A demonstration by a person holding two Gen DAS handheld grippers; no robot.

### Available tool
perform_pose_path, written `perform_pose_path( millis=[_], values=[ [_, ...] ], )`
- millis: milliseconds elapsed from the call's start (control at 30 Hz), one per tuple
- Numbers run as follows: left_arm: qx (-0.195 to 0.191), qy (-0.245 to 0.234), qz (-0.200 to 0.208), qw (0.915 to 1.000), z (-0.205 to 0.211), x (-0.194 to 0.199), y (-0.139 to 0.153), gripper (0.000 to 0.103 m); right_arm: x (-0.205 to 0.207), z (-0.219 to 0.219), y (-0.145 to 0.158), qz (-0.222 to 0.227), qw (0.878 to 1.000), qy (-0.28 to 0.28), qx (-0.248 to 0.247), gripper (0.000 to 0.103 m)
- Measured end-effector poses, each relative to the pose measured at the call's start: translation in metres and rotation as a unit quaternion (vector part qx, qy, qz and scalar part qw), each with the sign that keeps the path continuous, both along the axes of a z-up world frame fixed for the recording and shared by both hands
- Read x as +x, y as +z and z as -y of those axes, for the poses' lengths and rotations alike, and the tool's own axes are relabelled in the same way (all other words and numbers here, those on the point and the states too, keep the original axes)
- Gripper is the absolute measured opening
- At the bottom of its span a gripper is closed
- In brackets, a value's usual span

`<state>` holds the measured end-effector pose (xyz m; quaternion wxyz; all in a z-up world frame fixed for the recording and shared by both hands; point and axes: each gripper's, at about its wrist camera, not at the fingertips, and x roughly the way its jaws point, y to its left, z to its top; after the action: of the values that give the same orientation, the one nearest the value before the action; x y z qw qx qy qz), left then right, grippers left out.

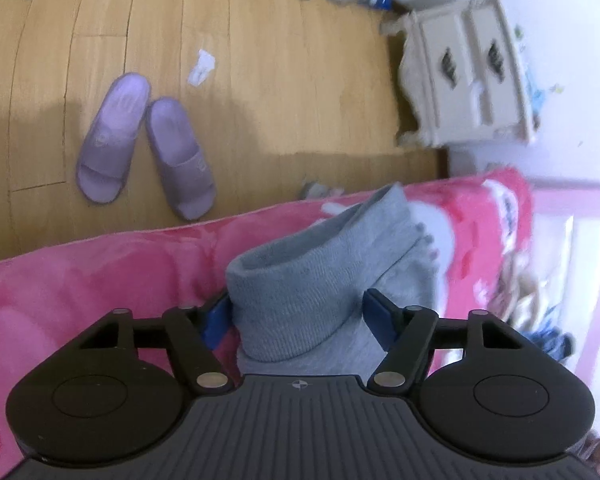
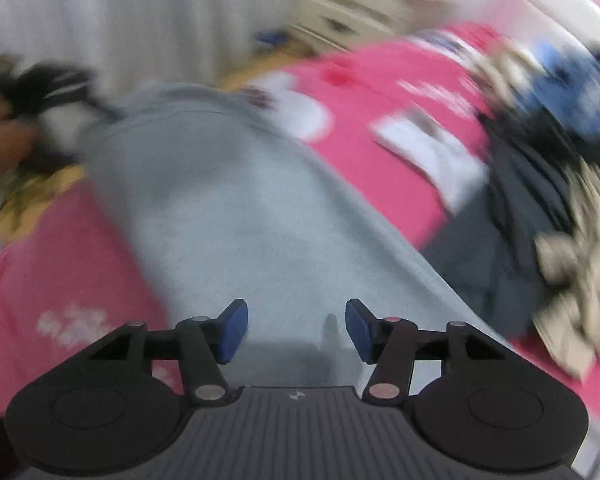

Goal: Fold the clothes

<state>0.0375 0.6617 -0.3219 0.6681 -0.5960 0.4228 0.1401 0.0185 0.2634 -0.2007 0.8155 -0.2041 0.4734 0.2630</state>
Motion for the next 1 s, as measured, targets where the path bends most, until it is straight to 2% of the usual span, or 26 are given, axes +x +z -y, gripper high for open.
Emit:
perform_pose_path(
  millis=[67, 133, 200, 300, 400, 433, 467, 600, 633, 667, 700, 733, 767, 800, 900, 1000],
  values=[
    [-0.008, 0.025, 0.021, 0.9994, 0.001, -0.006, 0.004, 0.069, -0.008, -0.019, -0.007, 0.017, 0.998, 0.054, 0.012, 0.069],
    [-0.013, 0.043, 0.039, 0.9982, 0.003, -0.009, 0.006, 0.074, -0.014, -0.036, -0.019, 0.039, 0.994, 0.101, 0.019, 0.070],
    [0.007, 0.031, 0.039, 0.9987, 0.010, -0.008, 0.000, 0.075, -0.022, -0.053, -0.036, 0.063, 0.987, 0.144, 0.027, 0.070],
    [0.008, 0.026, 0.034, 0.9991, 0.025, -0.010, -0.018, 0.074, -0.034, -0.056, -0.056, 0.088, 0.978, 0.187, 0.025, 0.070],
    [0.035, 0.042, 0.053, 0.9971, 0.037, -0.017, -0.020, 0.072, -0.055, -0.041, -0.071, 0.121, 0.966, 0.228, 0.016, 0.075],
    [0.040, 0.054, 0.057, 0.9961, 0.039, -0.019, -0.019, 0.070, -0.061, -0.035, -0.076, 0.136, 0.962, 0.236, 0.013, 0.077],
    [0.043, 0.068, 0.059, 0.9950, 0.040, -0.023, -0.018, 0.061, -0.068, -0.031, -0.081, 0.153, 0.958, 0.243, 0.003, 0.080],
    [0.062, 0.099, 0.070, 0.9906, 0.045, -0.035, -0.005, 0.038, -0.080, -0.032, -0.102, 0.217, 0.946, 0.240, -0.039, 0.080],
    [0.072, 0.098, 0.074, 0.9898, 0.047, -0.035, 0.001, 0.036, -0.082, -0.034, -0.104, 0.231, 0.944, 0.231, -0.044, 0.078],
    [0.082, 0.098, 0.078, 0.9888, 0.050, -0.035, 0.006, 0.033, -0.082, -0.035, -0.105, 0.240, 0.944, 0.221, -0.045, 0.071],
    [0.088, 0.098, 0.085, 0.9876, 0.052, -0.036, 0.013, 0.031, -0.080, -0.035, -0.104, 0.243, 0.947, 0.206, -0.043, 0.059],
    [0.093, 0.099, 0.094, 0.9862, 0.053, -0.036, 0.019, 0.030, -0.078, -0.034, -0.104, 0.242, 0.950, 0.192, -0.038, 0.053],
    [0.100, 0.099, 0.102, 0.9848, 0.053, -0.036, 0.027, 0.030, -0.077, -0.034, -0.102, 0.235, 0.954, 0.182, -0.031, 0.029],
    [0.104, 0.099, 0.110, 0.9835, 0.054, -0.037, 0.034, 0.029, -0.076, -0.035, -0.100, 0.234, 0.956, 0.176, -0.030, 0.016],
    [0.106, 0.097, 0.124, 0.9818, 0.052, -0.046, 0.052, 0.029, -0.080, -0.034, -0.084, 0.226, 0.957, 0.180, -0.023, 0.014],
    [0.104, 0.095, 0.126, 0.9821, 0.042, -0.071, 0.070, 0.029, -0.094, -0.030, -0.053, 0.219, 0.954, 0.203, -0.008, 0.014]
  ],
)
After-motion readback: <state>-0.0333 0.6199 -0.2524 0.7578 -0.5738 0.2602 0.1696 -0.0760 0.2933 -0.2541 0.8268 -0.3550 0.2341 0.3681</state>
